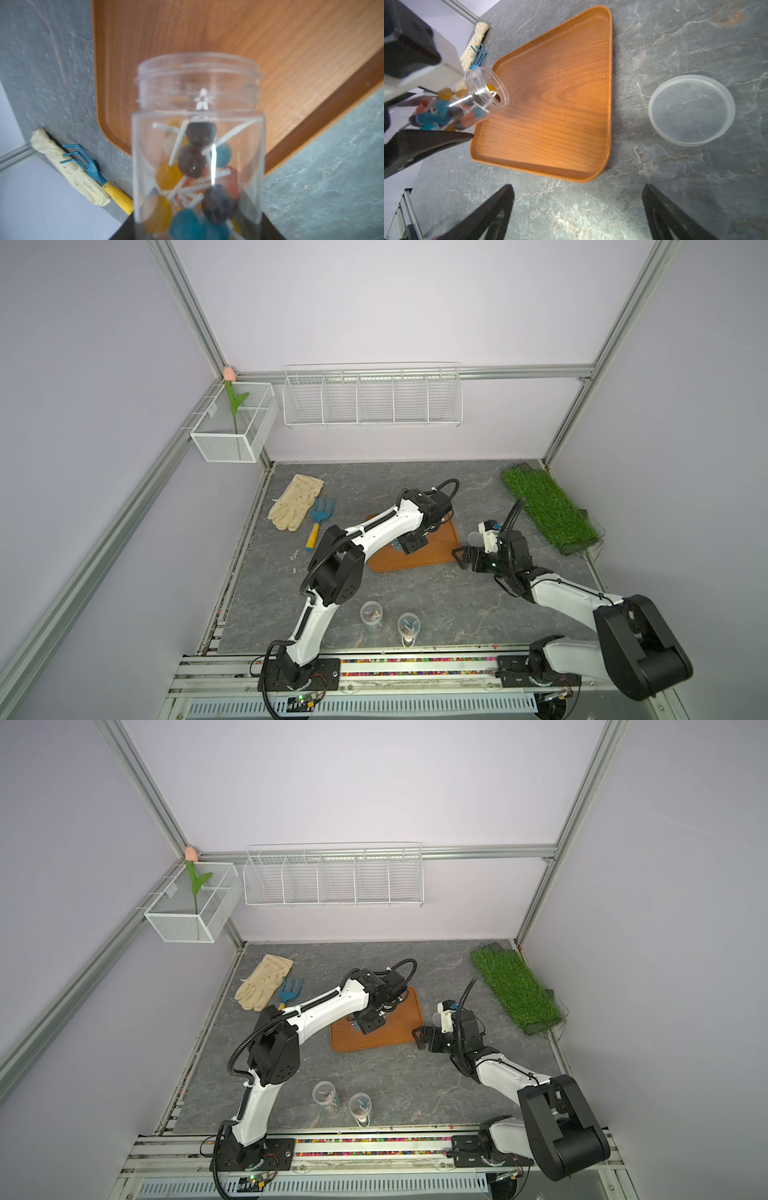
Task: Pour the candies out of the jar
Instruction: 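Pour the candies out of the jar onto the tray.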
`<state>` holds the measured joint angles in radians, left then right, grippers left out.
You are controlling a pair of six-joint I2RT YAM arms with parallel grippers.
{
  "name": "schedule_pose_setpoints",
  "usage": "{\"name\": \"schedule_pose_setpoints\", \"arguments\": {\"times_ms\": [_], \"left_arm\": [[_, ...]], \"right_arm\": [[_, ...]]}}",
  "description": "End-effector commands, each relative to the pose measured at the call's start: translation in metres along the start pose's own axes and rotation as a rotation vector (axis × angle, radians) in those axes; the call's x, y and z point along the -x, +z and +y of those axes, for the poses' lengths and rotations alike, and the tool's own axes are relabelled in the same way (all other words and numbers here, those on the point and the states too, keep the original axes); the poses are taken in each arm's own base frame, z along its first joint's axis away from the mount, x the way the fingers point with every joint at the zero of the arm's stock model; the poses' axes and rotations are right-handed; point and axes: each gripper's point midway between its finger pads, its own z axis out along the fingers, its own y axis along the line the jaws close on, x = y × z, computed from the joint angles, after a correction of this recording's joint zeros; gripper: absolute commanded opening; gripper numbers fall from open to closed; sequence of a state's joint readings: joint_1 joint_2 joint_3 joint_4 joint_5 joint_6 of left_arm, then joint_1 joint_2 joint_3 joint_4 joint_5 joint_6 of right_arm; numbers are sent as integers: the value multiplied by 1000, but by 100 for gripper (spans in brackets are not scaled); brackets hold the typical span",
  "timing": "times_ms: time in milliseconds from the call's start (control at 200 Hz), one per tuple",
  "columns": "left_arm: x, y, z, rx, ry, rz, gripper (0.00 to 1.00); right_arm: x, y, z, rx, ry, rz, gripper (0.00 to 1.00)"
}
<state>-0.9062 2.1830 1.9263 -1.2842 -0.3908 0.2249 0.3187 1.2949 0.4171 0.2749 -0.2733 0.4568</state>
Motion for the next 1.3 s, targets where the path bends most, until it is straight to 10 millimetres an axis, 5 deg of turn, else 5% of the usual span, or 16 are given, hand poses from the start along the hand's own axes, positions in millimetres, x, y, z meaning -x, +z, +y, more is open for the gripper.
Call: {"name": "schedule_pose_setpoints", "arguments": {"times_ms": [0, 850, 1295], "left_arm": [[-6, 1, 10, 121, 85, 68, 47], [-5, -22, 22, 429, 276, 112, 46], [2, -18, 5, 494, 402, 131, 46]], "right_arm": [[-6, -2, 0, 5, 16, -2, 99], [-15, -7, -8, -22, 67, -6, 100], [-18, -5, -9, -27, 80, 3, 100]]}}
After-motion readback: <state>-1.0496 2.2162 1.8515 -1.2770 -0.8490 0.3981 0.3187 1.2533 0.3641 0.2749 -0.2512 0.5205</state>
